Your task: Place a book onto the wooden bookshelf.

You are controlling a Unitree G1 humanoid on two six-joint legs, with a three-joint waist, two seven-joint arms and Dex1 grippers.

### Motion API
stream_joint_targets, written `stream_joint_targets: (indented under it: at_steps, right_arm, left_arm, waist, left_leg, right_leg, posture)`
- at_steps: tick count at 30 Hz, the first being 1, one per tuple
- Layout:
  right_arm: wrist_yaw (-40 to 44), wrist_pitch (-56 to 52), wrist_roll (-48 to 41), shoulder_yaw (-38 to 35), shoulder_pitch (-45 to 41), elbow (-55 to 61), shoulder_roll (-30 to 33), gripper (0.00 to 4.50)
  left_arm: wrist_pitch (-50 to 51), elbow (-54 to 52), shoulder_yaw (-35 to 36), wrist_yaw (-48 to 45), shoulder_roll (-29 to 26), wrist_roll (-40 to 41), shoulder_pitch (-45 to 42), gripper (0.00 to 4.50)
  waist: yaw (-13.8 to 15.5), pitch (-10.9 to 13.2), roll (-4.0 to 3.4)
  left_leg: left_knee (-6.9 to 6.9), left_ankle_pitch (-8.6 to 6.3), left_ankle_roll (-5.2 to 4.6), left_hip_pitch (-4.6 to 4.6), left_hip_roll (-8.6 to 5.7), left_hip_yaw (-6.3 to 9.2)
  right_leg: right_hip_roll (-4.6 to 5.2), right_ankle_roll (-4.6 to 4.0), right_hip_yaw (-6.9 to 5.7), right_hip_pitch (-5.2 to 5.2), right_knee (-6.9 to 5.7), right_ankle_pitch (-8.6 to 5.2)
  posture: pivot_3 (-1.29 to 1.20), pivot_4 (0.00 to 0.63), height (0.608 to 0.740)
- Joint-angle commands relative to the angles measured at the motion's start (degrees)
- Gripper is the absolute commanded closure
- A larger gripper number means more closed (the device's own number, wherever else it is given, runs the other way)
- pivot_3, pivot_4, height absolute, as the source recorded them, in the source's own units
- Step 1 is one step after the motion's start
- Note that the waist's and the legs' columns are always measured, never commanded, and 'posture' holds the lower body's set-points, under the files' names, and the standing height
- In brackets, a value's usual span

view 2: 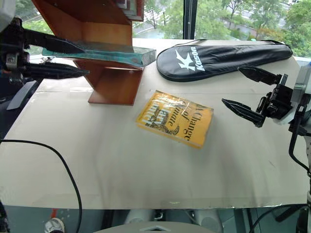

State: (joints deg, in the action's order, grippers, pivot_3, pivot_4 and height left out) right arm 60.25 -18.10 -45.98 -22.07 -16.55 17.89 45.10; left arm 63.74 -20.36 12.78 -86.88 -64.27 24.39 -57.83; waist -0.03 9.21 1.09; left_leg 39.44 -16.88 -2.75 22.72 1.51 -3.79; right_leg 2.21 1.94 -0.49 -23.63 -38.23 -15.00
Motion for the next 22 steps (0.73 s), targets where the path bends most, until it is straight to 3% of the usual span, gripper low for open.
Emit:
stream_joint_targets:
  at_steps: [1, 4, 8, 11, 16, 22]
  right_arm:
    - [1.1, -0.9, -0.4, -0.6, 0.3, 0.7, 1.8, 0.00]
    - [1.1, -2.3, -0.5, -1.8, 2.7, 2.0, 2.9, 0.00]
    - [1.0, -3.1, 0.3, -5.3, 10.1, 4.6, 4.1, 0.00]
    - [1.0, -1.6, 4.3, -9.2, 18.4, 5.5, 4.5, 0.00]
    - [2.6, 0.0, 10.4, -17.3, 34.9, 6.3, 3.6, 0.00]
    - [3.2, 4.2, 14.5, -21.3, 43.8, 2.7, 1.1, 0.00]
  left_arm:
    - [8.2, -11.1, 7.5, 14.0, 14.6, 7.8, 6.9, 1.95]
    - [2.3, -17.2, 7.4, 23.9, 26.2, 7.4, 19.2, 1.95]
    - [-5.1, -18.7, 5.7, 32.2, 34.0, 5.9, 33.9, 1.95]
    - [-14.5, -15.9, 5.2, 33.6, 33.7, 2.2, 44.3, 1.95]
    - [-30.3, -6.7, 8.8, 30.7, 28.7, -2.5, 57.8, 1.95]
    - [-30.4, -1.4, 10.9, 27.8, 26.7, 3.6, 63.3, 1.95]
  waist:
    - [0.5, 0.0, 0.00]
    - [0.8, 0.0, 0.02]
    - [0.6, 0.0, 0.03]
    - [0.7, 0.0, 0.01]
    - [1.0, -0.1, 0.02]
    - [0.8, -0.2, 0.03]
  left_leg:
    - [0.04, 0.00, -0.01, -0.02, -0.03, 0.10]
    - [0.33, 0.00, 0.00, 0.00, -0.10, 0.23]
    - [0.49, 0.01, 0.01, 0.00, -0.09, 0.29]
    - [0.47, 0.00, 0.00, -0.05, -0.10, 0.29]
    - [0.40, -0.01, -0.02, -0.12, -0.19, 0.30]
    - [0.41, -0.19, -0.32, -0.24, -0.19, 0.31]
  right_leg:
    - [0.03, 0.00, -0.06, 0.07, -0.06, 0.01]
    - [0.09, -0.01, -0.08, 0.11, -0.41, 0.02]
    - [0.32, -0.03, -0.04, 0.09, -0.56, 0.02]
    - [0.37, -0.04, -0.04, 0.11, -0.57, 0.01]
    - [0.48, -0.05, -0.09, 0.16, -0.56, 0.00]
    - [0.60, -0.06, -0.16, 0.28, -0.51, -0.01]
  posture:
    - [0.00, 0.150, 0.740]
    - [0.00, 0.150, 0.740]
    - [0.00, 0.150, 0.740]
    - [0.00, 0.150, 0.740]
    - [0.00, 0.150, 0.740]
    - [0.00, 0.150, 0.740]
